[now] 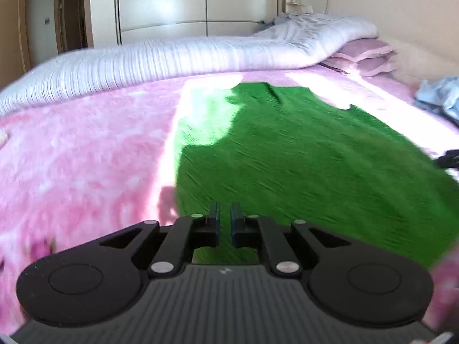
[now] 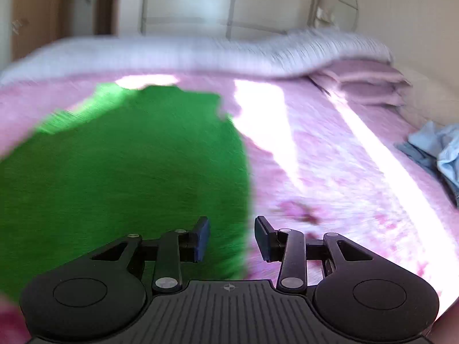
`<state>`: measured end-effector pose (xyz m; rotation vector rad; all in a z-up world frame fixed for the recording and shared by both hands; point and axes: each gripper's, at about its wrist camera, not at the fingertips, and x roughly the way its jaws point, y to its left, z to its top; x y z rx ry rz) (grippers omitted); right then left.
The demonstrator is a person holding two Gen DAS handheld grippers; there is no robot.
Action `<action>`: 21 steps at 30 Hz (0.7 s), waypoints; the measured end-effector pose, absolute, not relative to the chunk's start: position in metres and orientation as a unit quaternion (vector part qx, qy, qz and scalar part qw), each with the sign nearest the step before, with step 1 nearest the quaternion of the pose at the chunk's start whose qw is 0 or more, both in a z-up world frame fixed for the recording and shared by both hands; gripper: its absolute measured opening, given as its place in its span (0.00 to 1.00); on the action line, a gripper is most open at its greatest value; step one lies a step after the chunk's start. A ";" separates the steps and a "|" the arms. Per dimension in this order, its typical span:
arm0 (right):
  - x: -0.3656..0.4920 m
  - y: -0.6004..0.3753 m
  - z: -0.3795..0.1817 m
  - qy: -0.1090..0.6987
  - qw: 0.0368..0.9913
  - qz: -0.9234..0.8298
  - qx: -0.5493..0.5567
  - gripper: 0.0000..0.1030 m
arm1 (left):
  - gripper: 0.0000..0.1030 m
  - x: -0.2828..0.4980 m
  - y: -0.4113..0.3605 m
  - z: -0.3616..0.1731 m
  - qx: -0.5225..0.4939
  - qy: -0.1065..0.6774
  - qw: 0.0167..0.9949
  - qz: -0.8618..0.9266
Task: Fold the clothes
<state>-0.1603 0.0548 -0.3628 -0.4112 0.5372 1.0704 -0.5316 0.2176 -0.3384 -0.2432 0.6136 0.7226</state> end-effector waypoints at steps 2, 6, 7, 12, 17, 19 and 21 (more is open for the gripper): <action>-0.180 0.046 -0.363 0.287 0.792 0.502 -0.195 0.39 | 0.06 -0.539 0.193 -0.339 -0.129 0.309 0.877 0.345; -0.207 0.021 -0.368 0.304 0.782 0.499 -0.217 0.39 | 0.06 -0.555 0.159 -0.345 -0.132 0.316 0.868 0.359; -0.211 0.015 -0.366 0.302 0.781 0.500 -0.220 0.39 | 0.06 -0.556 0.156 -0.340 -0.141 0.316 0.867 0.358; -0.203 0.014 -0.336 0.288 0.774 0.535 -0.179 0.38 | 0.06 -0.531 0.173 -0.308 -0.154 0.291 0.878 0.348; -0.188 0.086 -0.319 0.295 0.733 0.590 -0.163 0.13 | 0.05 -0.455 0.227 -0.297 -0.164 0.283 0.892 0.313; -0.183 0.126 -0.322 0.292 0.717 0.610 -0.167 0.11 | 0.05 -0.422 0.246 -0.300 -0.167 0.280 0.901 0.286; -0.179 0.162 -0.325 0.295 0.703 0.627 -0.160 0.11 | 0.05 -0.390 0.261 -0.307 -0.168 0.288 0.905 0.265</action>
